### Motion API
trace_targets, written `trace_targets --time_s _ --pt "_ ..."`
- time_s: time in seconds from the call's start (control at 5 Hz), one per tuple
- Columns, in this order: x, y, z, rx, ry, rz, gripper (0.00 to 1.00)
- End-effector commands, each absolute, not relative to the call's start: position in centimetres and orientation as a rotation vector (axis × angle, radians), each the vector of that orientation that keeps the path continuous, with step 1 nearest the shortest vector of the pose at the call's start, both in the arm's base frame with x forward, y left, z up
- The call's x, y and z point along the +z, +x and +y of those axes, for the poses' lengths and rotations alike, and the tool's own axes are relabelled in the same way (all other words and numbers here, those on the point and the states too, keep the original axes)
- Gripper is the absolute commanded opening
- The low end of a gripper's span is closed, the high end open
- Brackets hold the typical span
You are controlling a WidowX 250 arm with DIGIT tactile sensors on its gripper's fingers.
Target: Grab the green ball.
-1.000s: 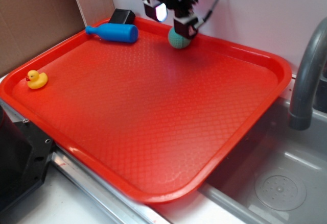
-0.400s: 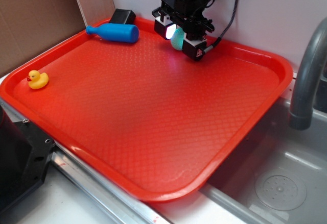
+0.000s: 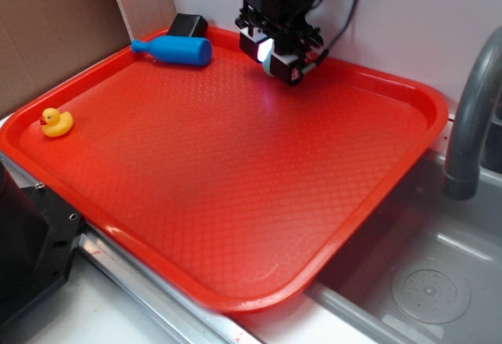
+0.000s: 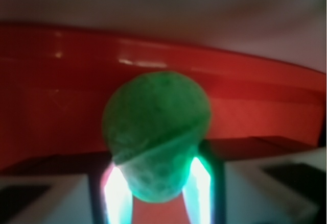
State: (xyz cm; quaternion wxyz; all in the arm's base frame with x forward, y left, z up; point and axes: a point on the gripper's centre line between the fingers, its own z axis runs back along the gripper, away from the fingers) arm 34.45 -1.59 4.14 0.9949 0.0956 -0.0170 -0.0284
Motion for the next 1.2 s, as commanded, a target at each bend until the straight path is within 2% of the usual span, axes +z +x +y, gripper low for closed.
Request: trace_targets --time_s 0.0,0.2,0.4,0.6,0.8,1.0 --pt "11.6 31.7 -0.1 0.001 0.102 -0.182 0.00" --pt "15.0 26.8 -0.6 -0.060 -0.028 -0.196 0.00" --pt "16.9 22.7 -1.7 -0.093 -0.030 -0.154 0.00" --pt "18.2 18.9 -1.7 -0.159 -0.055 -0.198 0.00" --pt "18.5 17.6 -1.6 -0.135 -0.048 -0.223 0.00" --pt "18.5 17.8 -1.3 -0.099 -0.055 -0.234 0.00"
